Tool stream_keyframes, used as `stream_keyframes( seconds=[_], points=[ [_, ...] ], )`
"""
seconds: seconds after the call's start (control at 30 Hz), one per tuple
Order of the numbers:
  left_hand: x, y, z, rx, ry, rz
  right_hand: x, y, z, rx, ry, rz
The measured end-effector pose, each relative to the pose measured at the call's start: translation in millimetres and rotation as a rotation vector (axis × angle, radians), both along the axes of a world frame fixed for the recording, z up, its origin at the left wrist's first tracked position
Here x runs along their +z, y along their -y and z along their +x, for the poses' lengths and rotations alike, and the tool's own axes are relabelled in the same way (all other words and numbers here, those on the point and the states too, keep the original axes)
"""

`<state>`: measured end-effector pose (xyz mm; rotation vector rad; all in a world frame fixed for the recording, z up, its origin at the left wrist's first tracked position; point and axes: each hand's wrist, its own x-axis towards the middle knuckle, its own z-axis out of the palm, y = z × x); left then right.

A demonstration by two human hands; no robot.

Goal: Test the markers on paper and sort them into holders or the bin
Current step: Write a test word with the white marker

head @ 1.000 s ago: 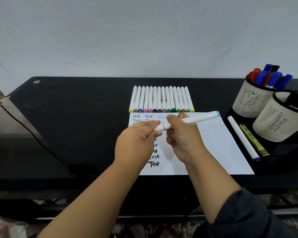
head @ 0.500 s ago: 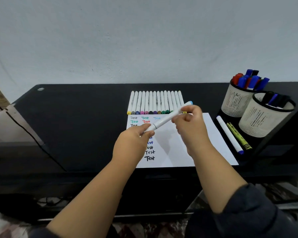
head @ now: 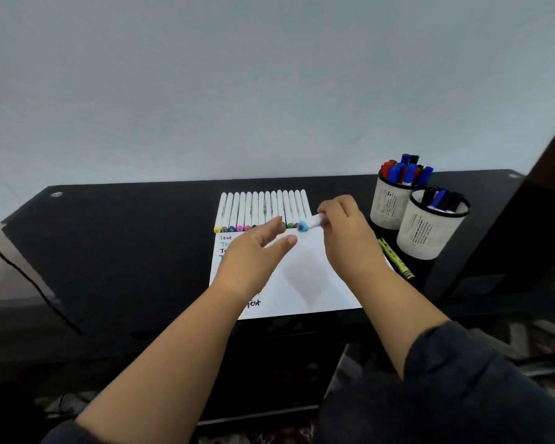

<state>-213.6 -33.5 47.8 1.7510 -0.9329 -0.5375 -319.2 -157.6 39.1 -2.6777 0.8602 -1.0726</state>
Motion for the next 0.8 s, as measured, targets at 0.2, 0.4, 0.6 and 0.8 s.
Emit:
stream_keyframes(
  seconds=[0.2, 0.4, 0.6, 0.8],
  points=[
    [-14, 49, -7, -0.079, 0.279, 0.257, 18, 31, -44, -0.126, 0.212, 0.249],
    [-43, 103, -14, -0.196, 0.47, 0.44, 16, 67, -89, -0.156, 0.394, 0.305],
    [-67, 136, -10, -0.247, 0.678, 0.58, 11, 100, -111, -0.215, 0.406, 0.307],
    [-81, 135, -14, -0.232, 0.726, 0.589, 18, 126, -108, -0.316, 0.244, 0.396]
  ],
)
